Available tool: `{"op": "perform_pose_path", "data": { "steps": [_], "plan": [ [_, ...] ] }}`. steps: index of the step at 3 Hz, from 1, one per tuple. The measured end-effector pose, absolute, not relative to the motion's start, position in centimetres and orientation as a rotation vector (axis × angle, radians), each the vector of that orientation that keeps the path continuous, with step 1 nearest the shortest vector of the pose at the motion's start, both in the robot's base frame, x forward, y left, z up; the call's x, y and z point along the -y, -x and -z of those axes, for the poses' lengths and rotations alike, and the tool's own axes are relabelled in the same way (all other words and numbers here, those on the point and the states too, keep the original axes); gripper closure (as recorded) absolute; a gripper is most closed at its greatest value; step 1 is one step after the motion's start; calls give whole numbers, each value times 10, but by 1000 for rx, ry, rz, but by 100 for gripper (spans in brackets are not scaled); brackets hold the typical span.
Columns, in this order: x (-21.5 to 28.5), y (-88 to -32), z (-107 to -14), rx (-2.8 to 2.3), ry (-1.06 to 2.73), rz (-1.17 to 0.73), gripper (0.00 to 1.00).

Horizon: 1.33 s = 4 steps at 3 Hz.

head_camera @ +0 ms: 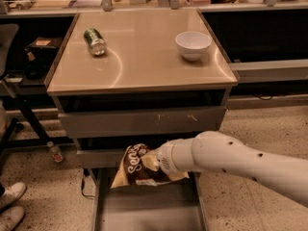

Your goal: Pick brown chip bag from bottom drawer and place on counter

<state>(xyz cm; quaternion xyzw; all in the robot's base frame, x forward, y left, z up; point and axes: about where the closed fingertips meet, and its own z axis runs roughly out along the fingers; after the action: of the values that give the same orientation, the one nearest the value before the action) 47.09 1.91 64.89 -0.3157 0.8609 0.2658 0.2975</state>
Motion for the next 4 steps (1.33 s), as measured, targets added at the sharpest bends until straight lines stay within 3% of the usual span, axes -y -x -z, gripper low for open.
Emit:
{"op": "perform_pose_path", "data": {
  "steps": [2, 4],
  "plan": [
    [-20, -485, -765, -2213, 844, -599, 100],
    [-24, -490, -790, -2169, 845, -581, 100]
  ]
}}
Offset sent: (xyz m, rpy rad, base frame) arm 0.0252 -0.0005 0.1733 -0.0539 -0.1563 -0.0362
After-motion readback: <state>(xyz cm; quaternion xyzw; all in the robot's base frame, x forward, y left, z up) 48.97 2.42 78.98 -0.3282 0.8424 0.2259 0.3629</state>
